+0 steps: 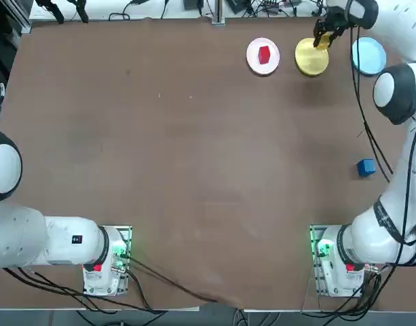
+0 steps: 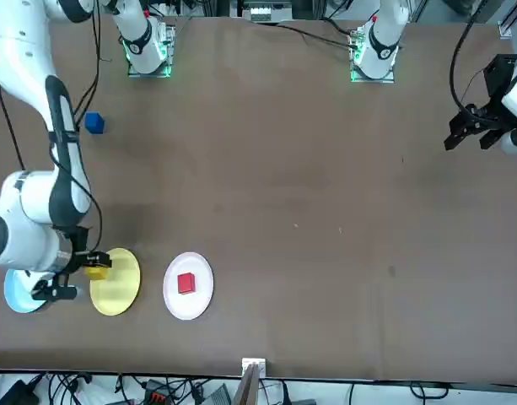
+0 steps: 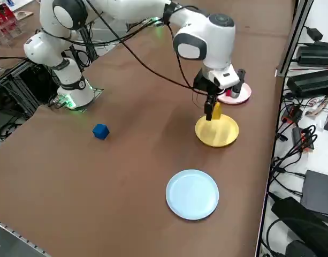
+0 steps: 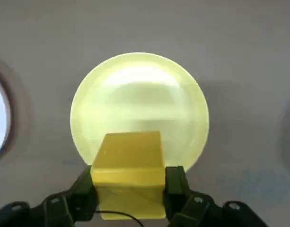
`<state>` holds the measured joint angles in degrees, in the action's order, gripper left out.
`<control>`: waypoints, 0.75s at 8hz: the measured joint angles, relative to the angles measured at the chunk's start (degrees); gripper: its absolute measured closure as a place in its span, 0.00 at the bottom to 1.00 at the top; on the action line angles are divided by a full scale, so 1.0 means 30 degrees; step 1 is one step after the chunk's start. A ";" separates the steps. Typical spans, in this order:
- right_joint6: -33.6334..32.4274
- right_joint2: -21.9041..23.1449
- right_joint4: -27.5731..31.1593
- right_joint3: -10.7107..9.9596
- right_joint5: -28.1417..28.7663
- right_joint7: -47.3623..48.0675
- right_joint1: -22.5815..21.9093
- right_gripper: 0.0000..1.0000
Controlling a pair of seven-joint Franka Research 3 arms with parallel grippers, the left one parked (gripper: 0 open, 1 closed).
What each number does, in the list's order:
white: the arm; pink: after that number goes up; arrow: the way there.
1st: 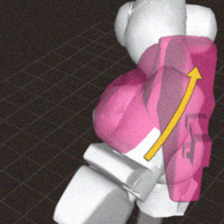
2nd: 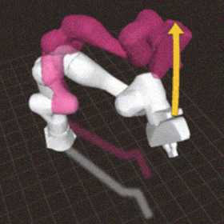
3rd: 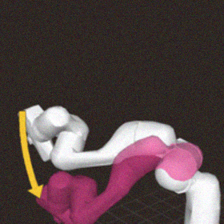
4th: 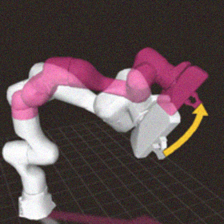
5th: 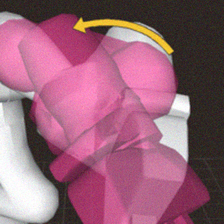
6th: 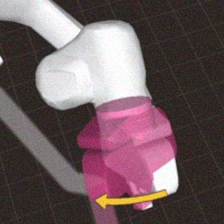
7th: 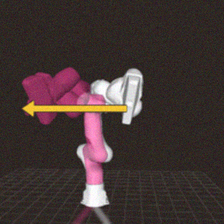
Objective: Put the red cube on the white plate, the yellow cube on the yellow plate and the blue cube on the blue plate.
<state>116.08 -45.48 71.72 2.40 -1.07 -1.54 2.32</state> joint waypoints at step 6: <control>0.2473 -0.2113 -0.0079 -0.0106 0.0000 0.0140 0.0022 0.30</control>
<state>123.50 -51.82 71.48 2.08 -1.07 -1.12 2.38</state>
